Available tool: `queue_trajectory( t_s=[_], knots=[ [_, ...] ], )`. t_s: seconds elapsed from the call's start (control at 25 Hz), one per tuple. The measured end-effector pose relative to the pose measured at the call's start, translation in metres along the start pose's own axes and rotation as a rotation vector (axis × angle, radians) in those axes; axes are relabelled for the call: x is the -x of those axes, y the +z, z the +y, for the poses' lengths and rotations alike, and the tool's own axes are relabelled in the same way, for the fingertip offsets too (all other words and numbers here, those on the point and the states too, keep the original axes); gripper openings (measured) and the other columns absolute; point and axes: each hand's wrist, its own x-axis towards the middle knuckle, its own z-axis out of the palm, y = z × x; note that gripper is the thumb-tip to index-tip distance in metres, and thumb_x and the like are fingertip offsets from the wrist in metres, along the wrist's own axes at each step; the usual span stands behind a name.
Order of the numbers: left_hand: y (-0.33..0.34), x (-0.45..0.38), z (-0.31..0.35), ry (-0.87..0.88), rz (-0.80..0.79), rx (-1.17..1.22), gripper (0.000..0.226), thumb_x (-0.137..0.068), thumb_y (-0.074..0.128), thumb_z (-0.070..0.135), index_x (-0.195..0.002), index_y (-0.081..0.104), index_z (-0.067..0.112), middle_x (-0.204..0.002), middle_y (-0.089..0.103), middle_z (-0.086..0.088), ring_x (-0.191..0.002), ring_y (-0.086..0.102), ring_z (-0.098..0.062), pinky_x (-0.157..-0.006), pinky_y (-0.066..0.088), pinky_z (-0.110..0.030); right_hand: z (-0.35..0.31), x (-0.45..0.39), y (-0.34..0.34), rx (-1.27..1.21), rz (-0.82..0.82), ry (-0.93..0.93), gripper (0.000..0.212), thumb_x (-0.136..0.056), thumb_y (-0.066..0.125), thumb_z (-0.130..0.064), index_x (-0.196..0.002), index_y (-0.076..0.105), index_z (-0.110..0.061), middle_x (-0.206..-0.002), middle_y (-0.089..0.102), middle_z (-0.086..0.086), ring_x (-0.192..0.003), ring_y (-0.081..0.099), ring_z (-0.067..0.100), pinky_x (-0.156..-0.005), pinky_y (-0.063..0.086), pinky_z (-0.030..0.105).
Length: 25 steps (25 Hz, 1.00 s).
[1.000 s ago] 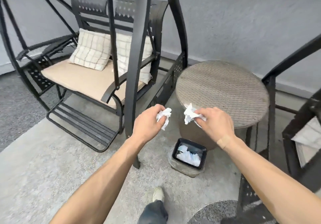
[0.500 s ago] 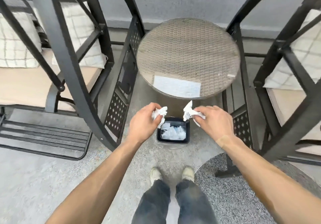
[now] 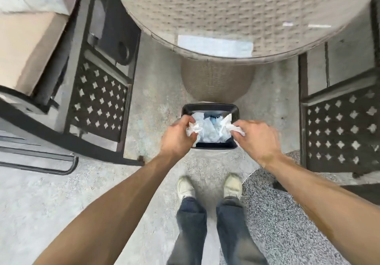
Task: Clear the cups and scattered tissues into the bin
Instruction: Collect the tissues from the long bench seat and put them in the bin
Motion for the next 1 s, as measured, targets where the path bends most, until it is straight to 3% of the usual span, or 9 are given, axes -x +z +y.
queue_trajectory(
  t_s=[0.16, 0.32, 0.44, 0.68, 0.8, 1.0],
  knots=[
    [0.064, -0.049, -0.034, -0.013, -0.080, -0.090, 0.032, -0.083, 0.062, 0.029, -0.112, 0.050, 0.033, -0.112, 0.062, 0.002, -0.093, 0.060, -0.024, -0.070, 0.041, -0.031, 0.017, -0.034, 0.076, 0.009, -0.070, 0.019, 0.023, -0.088, 0.060, -0.039, -0.108, 0.065, -0.029, -0.098, 0.072, 0.002, -0.082, 0.067, 0.027, -0.071, 0.052, 0.035],
    [0.107, -0.087, -0.059, -0.040, -0.109, -0.195, 0.033, -0.087, 0.059, 0.031, -0.117, 0.045, 0.034, -0.113, 0.058, 0.000, -0.079, 0.057, -0.023, -0.064, 0.046, -0.032, 0.024, -0.065, 0.134, -0.014, -0.127, 0.015, 0.022, -0.088, 0.059, -0.034, -0.108, 0.062, -0.024, -0.106, 0.066, 0.005, -0.092, 0.064, 0.030, -0.080, 0.048, 0.039],
    [0.128, -0.104, -0.070, -0.001, -0.113, -0.293, 0.034, -0.090, 0.057, 0.034, -0.121, 0.043, 0.034, -0.114, 0.057, 0.000, -0.078, 0.055, -0.020, -0.061, 0.041, -0.030, 0.024, -0.082, 0.161, -0.008, -0.144, -0.013, 0.024, -0.091, 0.057, -0.032, -0.112, 0.059, -0.022, -0.109, 0.064, 0.007, -0.093, 0.063, 0.030, -0.084, 0.050, 0.040],
    [0.142, -0.114, -0.072, 0.036, -0.124, -0.356, 0.043, -0.090, 0.057, 0.033, -0.129, 0.038, 0.029, -0.123, 0.053, -0.004, -0.099, 0.061, -0.028, -0.068, 0.044, -0.033, 0.023, -0.087, 0.171, 0.027, -0.190, -0.034, 0.031, -0.092, 0.057, -0.033, -0.120, 0.052, -0.020, -0.106, 0.061, 0.009, -0.086, 0.064, 0.029, -0.080, 0.051, 0.039],
    [0.137, -0.110, -0.071, 0.029, -0.114, -0.337, 0.047, -0.088, 0.059, 0.035, -0.130, 0.038, 0.030, -0.124, 0.051, -0.003, -0.100, 0.062, -0.028, -0.072, 0.049, -0.037, 0.019, -0.085, 0.166, 0.020, -0.201, -0.029, 0.037, -0.091, 0.058, -0.033, -0.125, 0.048, -0.022, -0.114, 0.059, 0.009, -0.093, 0.064, 0.030, -0.084, 0.049, 0.039],
    [0.103, -0.092, -0.056, 0.020, -0.095, -0.347, 0.050, -0.089, 0.061, 0.036, -0.132, 0.038, 0.029, -0.120, 0.052, -0.005, -0.091, 0.063, -0.029, -0.065, 0.048, -0.035, 0.013, -0.071, 0.124, -0.031, -0.166, 0.008, 0.041, -0.091, 0.057, -0.035, -0.129, 0.046, -0.026, -0.122, 0.056, 0.006, -0.103, 0.061, 0.028, -0.088, 0.044, 0.039]
  ],
)
